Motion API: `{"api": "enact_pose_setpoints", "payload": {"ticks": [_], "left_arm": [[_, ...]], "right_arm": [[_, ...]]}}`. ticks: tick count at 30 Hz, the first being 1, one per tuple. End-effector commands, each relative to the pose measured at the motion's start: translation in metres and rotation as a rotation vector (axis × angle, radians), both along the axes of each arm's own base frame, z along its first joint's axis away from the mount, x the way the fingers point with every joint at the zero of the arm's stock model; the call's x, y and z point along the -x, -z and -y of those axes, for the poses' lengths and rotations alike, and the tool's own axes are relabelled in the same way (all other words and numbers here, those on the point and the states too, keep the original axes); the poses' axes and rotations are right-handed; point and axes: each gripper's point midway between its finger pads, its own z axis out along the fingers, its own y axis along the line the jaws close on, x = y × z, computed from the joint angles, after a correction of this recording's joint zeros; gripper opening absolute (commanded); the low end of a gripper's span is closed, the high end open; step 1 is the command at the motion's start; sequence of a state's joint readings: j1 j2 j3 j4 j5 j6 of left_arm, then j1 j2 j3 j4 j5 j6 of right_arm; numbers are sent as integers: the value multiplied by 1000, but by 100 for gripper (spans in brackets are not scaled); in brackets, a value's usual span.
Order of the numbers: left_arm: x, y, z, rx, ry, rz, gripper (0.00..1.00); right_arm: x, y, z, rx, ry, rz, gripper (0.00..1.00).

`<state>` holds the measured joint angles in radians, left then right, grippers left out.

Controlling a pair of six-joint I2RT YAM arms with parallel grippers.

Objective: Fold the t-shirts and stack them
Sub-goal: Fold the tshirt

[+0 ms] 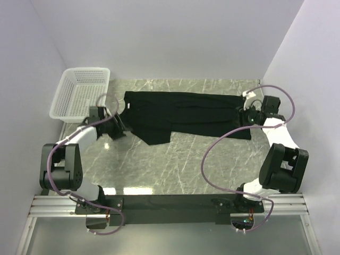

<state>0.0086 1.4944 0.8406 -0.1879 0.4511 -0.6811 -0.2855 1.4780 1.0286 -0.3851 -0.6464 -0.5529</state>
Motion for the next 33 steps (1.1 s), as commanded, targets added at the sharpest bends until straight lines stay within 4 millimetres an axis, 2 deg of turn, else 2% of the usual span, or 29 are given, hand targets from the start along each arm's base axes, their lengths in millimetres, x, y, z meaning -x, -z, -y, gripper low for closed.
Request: {"api": "enact_pose_setpoints", "payload": {"ticks": [1,6,8,9,12,18,20,21,23,24,25,28,32,33], "left_arm": [[19,3,20,44,20,-4,58],[16,27,36,53,-17,-41,55],[9,30,43,42,-19,-50,55],[11,39,50,32,-12,-78,54],[3,49,54,12,-53,-107,52],[7,68,44,-42,-125,-179,39],[6,72,44,-39,-135,-170,32],[5,74,45,-30,-134,-171,24],[2,73,49,-13,-125,-164,15],[-4,68,51,0,-120,-134,5],[-8,63,52,7,-116,-117,3],[-17,42,57,21,-88,-58,1],[-27,-4,65,63,-43,40,1],[-26,-9,67,75,-38,31,1]], "right_arm": [[17,1,-16,-31,-58,-2,55],[26,-1,-20,-46,-58,-3,55],[25,-3,-20,-45,-58,4,55],[26,-5,-21,-46,-57,7,55],[24,-11,-20,-48,-54,19,55],[23,-17,-21,-54,-51,31,55],[23,-17,-22,-61,-50,31,55],[23,-18,-23,-68,-52,31,55],[22,-20,-23,-69,-54,35,55],[23,-20,-24,-73,-56,31,55],[23,-21,-24,-70,-59,34,55],[24,-22,-23,-62,-57,35,55],[26,-23,-25,-67,-60,40,55],[26,-23,-25,-69,-59,37,55]]}}
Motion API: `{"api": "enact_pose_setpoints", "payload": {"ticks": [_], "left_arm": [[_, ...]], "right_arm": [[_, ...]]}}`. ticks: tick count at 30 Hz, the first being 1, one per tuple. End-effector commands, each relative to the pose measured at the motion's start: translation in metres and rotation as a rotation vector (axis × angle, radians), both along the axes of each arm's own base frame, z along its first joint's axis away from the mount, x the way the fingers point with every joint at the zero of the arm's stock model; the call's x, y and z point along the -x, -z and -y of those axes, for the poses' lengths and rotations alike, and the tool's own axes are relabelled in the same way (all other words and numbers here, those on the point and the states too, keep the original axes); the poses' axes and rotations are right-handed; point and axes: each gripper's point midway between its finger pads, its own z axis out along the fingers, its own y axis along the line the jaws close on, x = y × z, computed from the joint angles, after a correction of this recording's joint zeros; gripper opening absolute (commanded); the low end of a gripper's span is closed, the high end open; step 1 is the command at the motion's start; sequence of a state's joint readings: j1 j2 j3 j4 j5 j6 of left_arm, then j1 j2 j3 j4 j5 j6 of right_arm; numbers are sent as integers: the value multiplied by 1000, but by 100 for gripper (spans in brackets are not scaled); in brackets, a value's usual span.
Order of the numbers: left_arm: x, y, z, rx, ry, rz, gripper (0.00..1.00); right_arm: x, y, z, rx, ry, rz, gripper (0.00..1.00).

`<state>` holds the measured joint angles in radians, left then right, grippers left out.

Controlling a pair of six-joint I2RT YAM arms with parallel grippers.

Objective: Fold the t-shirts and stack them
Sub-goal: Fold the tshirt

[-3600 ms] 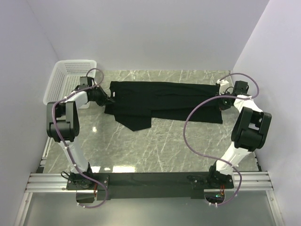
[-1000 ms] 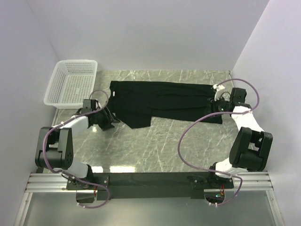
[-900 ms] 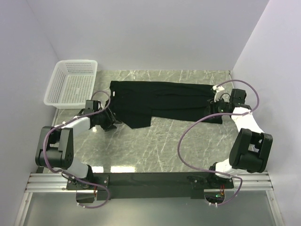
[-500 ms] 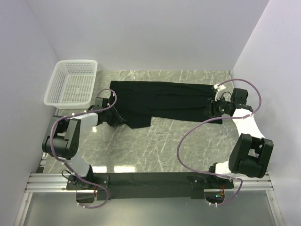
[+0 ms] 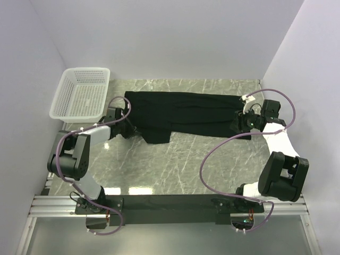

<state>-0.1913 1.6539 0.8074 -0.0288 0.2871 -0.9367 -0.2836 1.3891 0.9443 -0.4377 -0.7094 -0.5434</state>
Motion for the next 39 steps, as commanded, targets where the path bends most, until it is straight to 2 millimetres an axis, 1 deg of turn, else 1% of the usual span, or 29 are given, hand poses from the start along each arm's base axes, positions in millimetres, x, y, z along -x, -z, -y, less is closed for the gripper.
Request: {"api": "enact_pose_setpoints", "payload": {"ticks": [1,3,4,5,6,7,8,9,10,11,12,13,14,15,16,17,18,19,20,21,22,23,24,25,27,28,31,37,39], "left_arm": [[-29,-73,16,72,56,185,1],[-36,-84,18,103,53,194,1],[-43,-96,23,129,66,215,1],[-49,-91,23,140,63,200,1],[-54,-92,25,157,59,193,1],[-65,-102,28,174,62,214,1],[-69,-102,31,194,71,206,1],[-76,-91,32,209,64,169,1],[-92,-105,36,226,70,217,1],[-99,-93,38,232,75,186,1],[-106,-94,39,237,74,188,1],[-119,-107,41,250,78,219,1],[-125,-98,42,262,73,196,1],[-137,-110,43,270,74,227,1],[-142,-109,43,274,76,226,1],[-149,-101,40,272,63,210,1],[-157,-109,42,283,71,230,1],[-160,-107,41,291,68,225,1],[-164,-101,39,296,59,212,1],[-170,-106,37,301,58,224,1],[-172,-106,37,305,57,226,1],[-176,-102,35,310,52,221,1],[-184,-105,37,330,70,229,1],[-184,-99,36,330,67,219,1],[-188,-101,40,352,84,223,1],[-190,-93,41,356,85,206,1],[-194,-90,43,376,92,207,1],[-202,-92,46,399,104,231,3],[-205,-97,46,406,111,249,7]], "right_arm": [[-6,-26,-5,-8,-22,75,55],[-6,-25,-6,-12,-20,72,55],[-6,-25,-6,-15,-19,72,55],[-6,-25,-5,-16,-17,72,55],[-7,-24,-6,-15,-19,72,55],[-7,-25,-6,-17,-17,73,55],[-7,-25,-6,-17,-19,75,55],[-7,-25,-6,-17,-17,73,55],[-7,-25,-5,-14,-18,74,55],[-7,-25,-5,-13,-19,76,55],[-6,-25,-5,-10,-18,76,55],[-6,-24,-4,-8,-16,75,55],[-6,-24,-4,-6,-16,76,55],[-6,-24,-4,-5,-16,79,55],[-4,-22,-5,-9,-15,73,55],[-4,-23,-5,-9,-14,75,55],[-4,-22,-5,-11,-14,75,55],[-4,-21,-5,-12,-14,73,55],[-4,-22,-5,-11,-14,75,55],[-3,-21,-5,-11,-13,73,55],[-4,-21,-5,-9,-13,73,55],[-4,-20,-4,-6,-12,72,55],[-4,-20,-4,-8,-12,72,55],[-4,-19,-5,-11,-14,69,55],[-4,-19,-5,-15,-12,67,55],[-4,-19,-5,-16,-13,68,55],[-5,-19,-5,-14,-13,68,55],[-4,-18,-5,-13,-15,68,55],[-3,-17,-6,-16,-17,64,55]]}}
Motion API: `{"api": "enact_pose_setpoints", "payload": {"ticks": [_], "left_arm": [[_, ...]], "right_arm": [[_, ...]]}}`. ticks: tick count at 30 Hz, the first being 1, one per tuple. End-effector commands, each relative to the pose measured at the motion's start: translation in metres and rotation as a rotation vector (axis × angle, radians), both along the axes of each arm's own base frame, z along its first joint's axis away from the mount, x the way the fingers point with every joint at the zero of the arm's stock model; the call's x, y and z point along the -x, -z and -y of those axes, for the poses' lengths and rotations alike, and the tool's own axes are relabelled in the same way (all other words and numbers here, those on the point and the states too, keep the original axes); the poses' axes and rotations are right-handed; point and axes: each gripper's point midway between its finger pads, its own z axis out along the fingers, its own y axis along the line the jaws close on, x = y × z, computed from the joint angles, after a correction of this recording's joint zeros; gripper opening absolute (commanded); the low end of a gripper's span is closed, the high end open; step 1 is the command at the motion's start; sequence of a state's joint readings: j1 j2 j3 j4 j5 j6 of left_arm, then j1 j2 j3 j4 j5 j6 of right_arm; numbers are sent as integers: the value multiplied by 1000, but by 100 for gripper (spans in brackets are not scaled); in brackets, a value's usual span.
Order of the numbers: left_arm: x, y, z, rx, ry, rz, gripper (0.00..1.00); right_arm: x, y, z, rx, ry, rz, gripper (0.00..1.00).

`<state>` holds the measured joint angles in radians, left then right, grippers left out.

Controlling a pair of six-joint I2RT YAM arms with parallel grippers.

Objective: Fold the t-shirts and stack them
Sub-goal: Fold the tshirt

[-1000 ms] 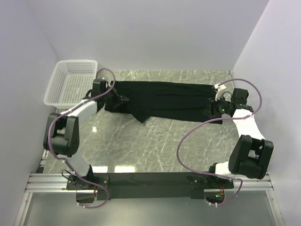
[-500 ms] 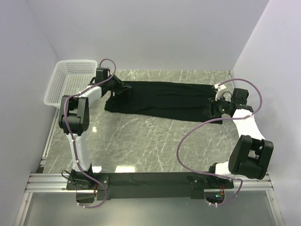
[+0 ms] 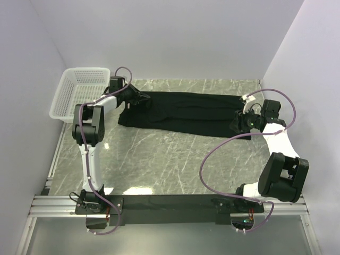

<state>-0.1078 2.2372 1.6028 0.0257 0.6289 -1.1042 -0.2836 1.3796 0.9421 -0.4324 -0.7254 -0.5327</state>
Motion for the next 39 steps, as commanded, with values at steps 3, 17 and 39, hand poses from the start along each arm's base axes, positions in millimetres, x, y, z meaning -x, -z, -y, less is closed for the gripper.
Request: {"api": "enact_pose_setpoints", "payload": {"ticks": [3,17,39], "left_arm": [[-21,-47,7,65,32,164,26],[-41,-111,-37,-117,-47,371,51],[136,-116,-111,-636,-164,396,75]], "right_arm": [[-4,-13,-3,-5,-14,52,55],[-1,-15,-4,-3,-20,47,54],[-16,-54,-202,432,-895,476,60]]}}
